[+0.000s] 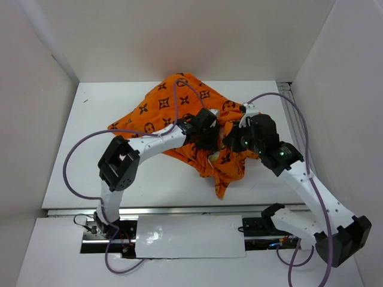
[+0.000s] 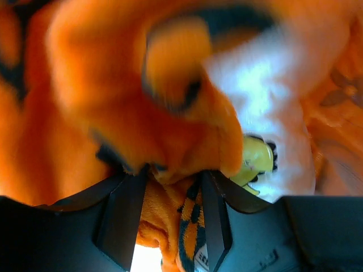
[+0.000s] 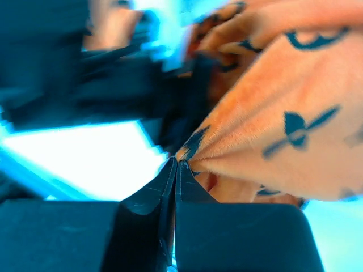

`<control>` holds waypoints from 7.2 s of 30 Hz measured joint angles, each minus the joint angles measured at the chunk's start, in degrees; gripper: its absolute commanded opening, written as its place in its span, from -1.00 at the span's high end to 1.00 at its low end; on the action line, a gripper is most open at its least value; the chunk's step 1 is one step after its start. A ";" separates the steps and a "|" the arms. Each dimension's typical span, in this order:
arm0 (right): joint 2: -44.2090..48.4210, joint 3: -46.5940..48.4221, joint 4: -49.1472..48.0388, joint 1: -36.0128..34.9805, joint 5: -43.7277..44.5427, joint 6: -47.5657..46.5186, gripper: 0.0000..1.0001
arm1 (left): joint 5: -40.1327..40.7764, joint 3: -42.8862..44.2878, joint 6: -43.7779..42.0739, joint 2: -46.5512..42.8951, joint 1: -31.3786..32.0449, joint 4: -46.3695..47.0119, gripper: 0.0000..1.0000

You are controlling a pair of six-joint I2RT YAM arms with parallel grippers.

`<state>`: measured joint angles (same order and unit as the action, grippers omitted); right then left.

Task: Put the pillow into the pillowcase

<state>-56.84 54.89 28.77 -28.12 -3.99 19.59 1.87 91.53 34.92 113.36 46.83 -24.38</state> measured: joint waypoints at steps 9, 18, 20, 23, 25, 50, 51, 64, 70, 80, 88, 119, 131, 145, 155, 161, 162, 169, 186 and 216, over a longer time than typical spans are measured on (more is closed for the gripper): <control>0.74 1.75 -6.08 1.38 -17.42 -1.11 1.00 | -3.61 5.81 1.90 7.43 -1.49 -1.53 -0.09; -0.37 4.81 -6.93 3.67 -15.02 -0.96 1.00 | -5.55 0.96 3.26 3.67 -2.19 1.16 0.05; -0.63 4.81 -6.38 3.93 -11.96 -0.79 1.00 | -4.24 -2.51 3.04 -0.87 -2.14 1.68 0.09; -1.09 4.81 -4.44 4.42 -5.84 0.20 0.23 | -0.98 -6.64 2.58 -9.31 -2.29 1.18 0.72; -1.64 4.79 -4.17 4.63 -3.54 0.74 -0.02 | 0.72 -7.32 2.43 -14.10 -2.49 1.16 1.00; -7.56 -4.24 -8.63 6.16 -1.40 3.82 -0.85 | 7.41 -6.45 -5.27 -22.14 5.31 -0.90 1.00; -9.14 -4.59 -10.08 6.36 -1.49 5.16 -0.85 | 7.72 -6.32 -5.27 -22.40 5.11 -0.90 1.00; -14.29 -4.52 -29.33 12.68 -3.37 15.50 0.08 | 8.48 -6.75 -7.96 -24.28 7.48 -0.63 1.00; -6.71 -4.48 -25.97 13.64 -0.81 15.47 -0.06 | 4.68 -9.31 -8.09 -24.35 10.75 1.11 1.00; 1.40 -3.67 -7.06 14.34 15.41 11.19 -0.63 | -4.09 -12.74 -6.34 -17.31 18.67 0.39 -1.00; -7.17 -3.67 -5.18 14.67 13.14 8.81 -0.96 | 3.65 -7.39 -6.19 -19.82 8.55 -7.32 -1.00; -36.15 2.82 -11.78 17.79 -3.82 -3.45 -0.98 | 17.66 -16.59 8.57 -7.02 -22.75 3.98 1.00; -22.27 2.45 -11.08 17.86 1.03 -6.60 -0.98 | 16.33 -28.59 15.89 -35.36 -10.95 -20.35 -1.00; -30.42 17.42 -9.79 17.79 8.50 -5.88 -0.98 | 6.95 -15.34 8.37 -26.64 -46.27 -22.93 -1.00; -36.57 20.35 -12.07 17.79 12.98 -4.55 -0.98 | -4.87 -0.35 7.30 -2.62 -52.04 -18.34 -1.00; -39.76 22.27 -14.38 17.79 14.75 -4.02 -0.98 | -9.40 5.53 7.50 5.29 -53.83 -17.18 -1.00; -41.09 23.30 -14.29 17.79 14.86 -4.00 -0.98 | -9.86 5.57 7.50 5.75 -54.07 -16.57 -1.00; -50.84 27.96 -14.58 17.75 15.28 -3.04 -0.98 | -12.57 -0.35 7.21 6.47 -52.65 -11.17 -1.00; -59.84 43.41 -5.09 15.96 13.14 -2.27 1.00 | -13.07 10.80 3.58 8.66 -50.21 -15.39 1.00; 7.54 -16.92 -14.12 37.38 5.46 9.64 -1.00 | -11.43 -38.27 9.75 -63.91 -62.55 -23.19 -1.00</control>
<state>-49.30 37.98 14.66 9.26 1.48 29.23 -9.56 53.25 44.66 49.45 -15.73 -47.57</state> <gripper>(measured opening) 0.999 0.997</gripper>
